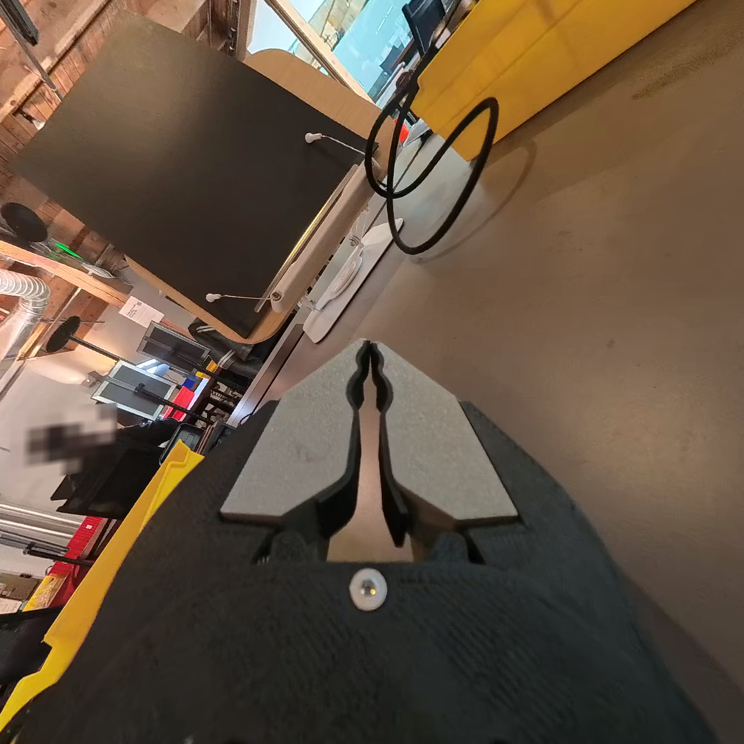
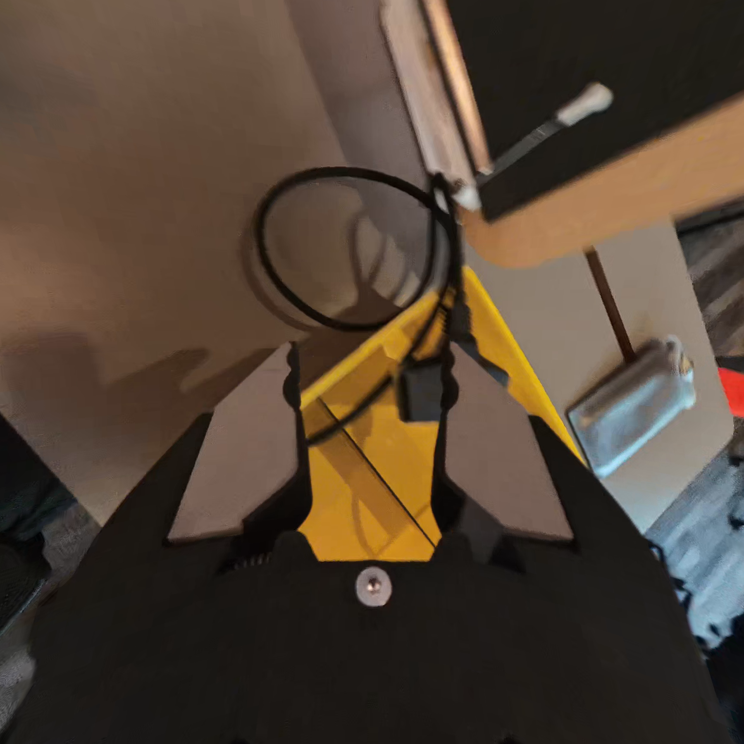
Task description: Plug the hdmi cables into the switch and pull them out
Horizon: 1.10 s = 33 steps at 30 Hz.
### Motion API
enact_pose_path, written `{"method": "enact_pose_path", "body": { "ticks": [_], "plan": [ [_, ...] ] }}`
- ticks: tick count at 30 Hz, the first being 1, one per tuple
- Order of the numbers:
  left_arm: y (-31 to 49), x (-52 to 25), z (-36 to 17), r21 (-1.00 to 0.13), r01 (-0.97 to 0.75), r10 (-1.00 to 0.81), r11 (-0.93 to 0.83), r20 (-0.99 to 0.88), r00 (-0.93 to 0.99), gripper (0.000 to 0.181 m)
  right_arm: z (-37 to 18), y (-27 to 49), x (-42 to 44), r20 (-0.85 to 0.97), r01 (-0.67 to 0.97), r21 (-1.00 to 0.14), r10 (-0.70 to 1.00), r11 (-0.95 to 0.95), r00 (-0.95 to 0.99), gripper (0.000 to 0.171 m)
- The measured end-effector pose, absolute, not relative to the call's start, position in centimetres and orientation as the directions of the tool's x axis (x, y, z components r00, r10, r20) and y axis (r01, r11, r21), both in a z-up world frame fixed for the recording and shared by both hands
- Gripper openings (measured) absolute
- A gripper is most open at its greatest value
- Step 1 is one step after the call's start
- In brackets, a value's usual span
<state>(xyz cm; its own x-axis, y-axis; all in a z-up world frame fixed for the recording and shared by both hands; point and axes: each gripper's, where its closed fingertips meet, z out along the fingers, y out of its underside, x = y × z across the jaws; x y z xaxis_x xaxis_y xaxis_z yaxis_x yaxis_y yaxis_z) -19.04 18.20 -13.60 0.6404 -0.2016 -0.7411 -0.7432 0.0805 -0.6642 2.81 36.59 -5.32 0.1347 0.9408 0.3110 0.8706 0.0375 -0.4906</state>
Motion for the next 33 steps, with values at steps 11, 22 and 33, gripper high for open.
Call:
{"method": "enact_pose_path", "body": {
  "ticks": [11,22,33],
  "plan": [
    [18.3,-19.3,-13.7,-0.661,-0.747,-0.195,0.067,-0.743,0.64,0.0,-19.3,36.4,-4.5,0.45,0.985,0.058,0.876,0.163,-0.172,0.047],
    [18.3,-19.4,-13.5,-0.674,-0.735,-0.196,0.075,-0.733,0.652,0.0,-10.2,32.3,-3.9,0.271,0.947,-0.269,0.957,0.175,-0.1,0.002],
    [18.4,-19.5,-13.9,-0.654,-0.755,-0.193,0.055,-0.748,0.634,0.0,-20.5,33.6,-2.8,0.196,0.99,0.103,0.974,0.098,-0.117,0.006]
  ]
}}
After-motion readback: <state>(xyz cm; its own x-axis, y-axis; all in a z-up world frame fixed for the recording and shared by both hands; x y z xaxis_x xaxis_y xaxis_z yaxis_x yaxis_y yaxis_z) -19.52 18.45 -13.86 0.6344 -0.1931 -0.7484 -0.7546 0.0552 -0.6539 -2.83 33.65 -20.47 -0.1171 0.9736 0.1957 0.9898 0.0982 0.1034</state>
